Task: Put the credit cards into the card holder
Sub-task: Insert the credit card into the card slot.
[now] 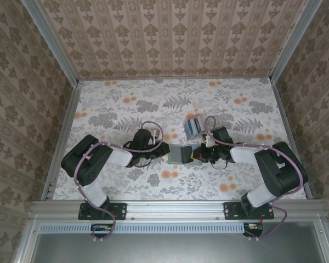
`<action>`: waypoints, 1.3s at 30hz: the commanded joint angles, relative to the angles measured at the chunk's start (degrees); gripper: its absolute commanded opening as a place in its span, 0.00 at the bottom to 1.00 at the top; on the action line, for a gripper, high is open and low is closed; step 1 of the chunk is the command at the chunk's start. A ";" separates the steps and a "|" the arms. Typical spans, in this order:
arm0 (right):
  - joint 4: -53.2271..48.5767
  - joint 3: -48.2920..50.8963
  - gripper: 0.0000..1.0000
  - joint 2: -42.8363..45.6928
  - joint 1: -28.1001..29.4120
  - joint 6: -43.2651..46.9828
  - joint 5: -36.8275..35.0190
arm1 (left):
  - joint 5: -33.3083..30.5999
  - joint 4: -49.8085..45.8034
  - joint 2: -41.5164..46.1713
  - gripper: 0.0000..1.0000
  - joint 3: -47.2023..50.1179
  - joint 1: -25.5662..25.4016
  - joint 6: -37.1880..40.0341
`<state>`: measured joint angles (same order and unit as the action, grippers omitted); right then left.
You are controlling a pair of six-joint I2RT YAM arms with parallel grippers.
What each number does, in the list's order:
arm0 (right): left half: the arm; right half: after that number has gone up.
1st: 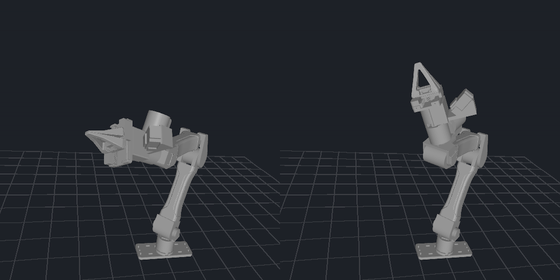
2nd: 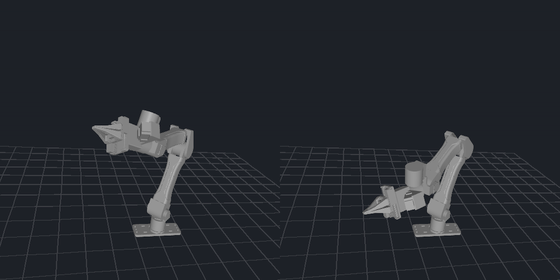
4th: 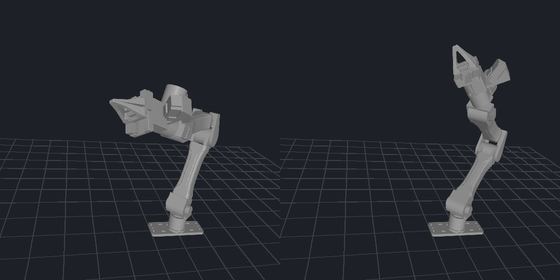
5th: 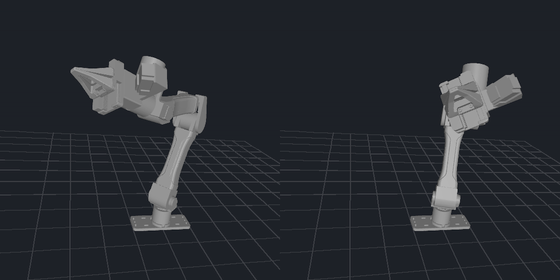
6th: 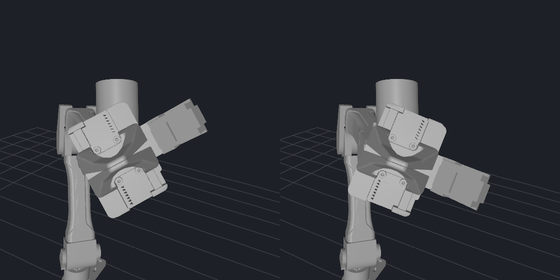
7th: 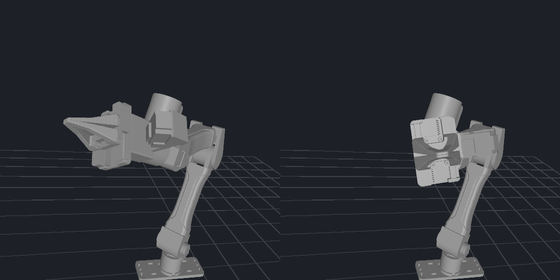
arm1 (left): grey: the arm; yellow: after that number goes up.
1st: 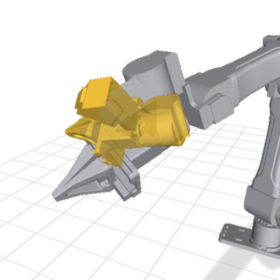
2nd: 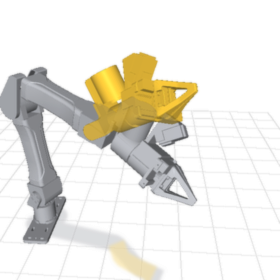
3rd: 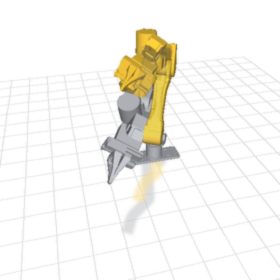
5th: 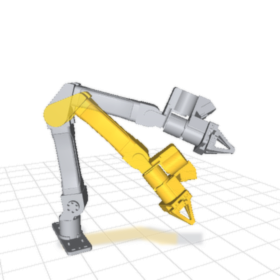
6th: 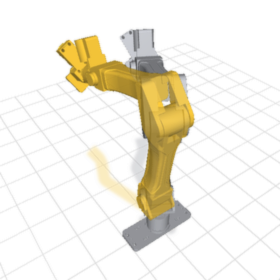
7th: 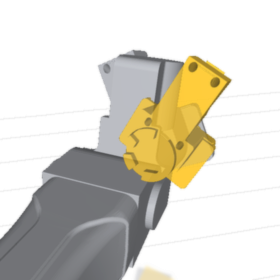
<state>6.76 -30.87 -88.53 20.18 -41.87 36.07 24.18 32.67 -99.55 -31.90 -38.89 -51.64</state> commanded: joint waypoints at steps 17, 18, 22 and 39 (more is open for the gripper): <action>6.06 2.13 0.00 -2.11 1.65 -6.96 -2.09 | -4.65 -14.09 -5.73 0.22 2.68 -0.48 1.44; 7.45 2.45 0.00 -2.33 1.70 -7.81 -2.13 | -4.44 -13.96 -6.11 0.22 2.68 -0.48 1.37; 8.88 2.44 0.00 -2.81 2.05 -9.17 -3.92 | -4.44 -14.37 -5.85 0.21 2.36 -0.34 1.54; 12.49 -0.80 0.00 -6.64 10.67 -13.34 -7.77 | -3.81 -13.94 -6.69 0.19 2.20 -0.38 1.45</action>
<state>20.34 -30.50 -93.19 29.43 -54.30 30.63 24.21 32.21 -99.85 -32.29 -38.85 -51.64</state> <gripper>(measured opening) 0.067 0.193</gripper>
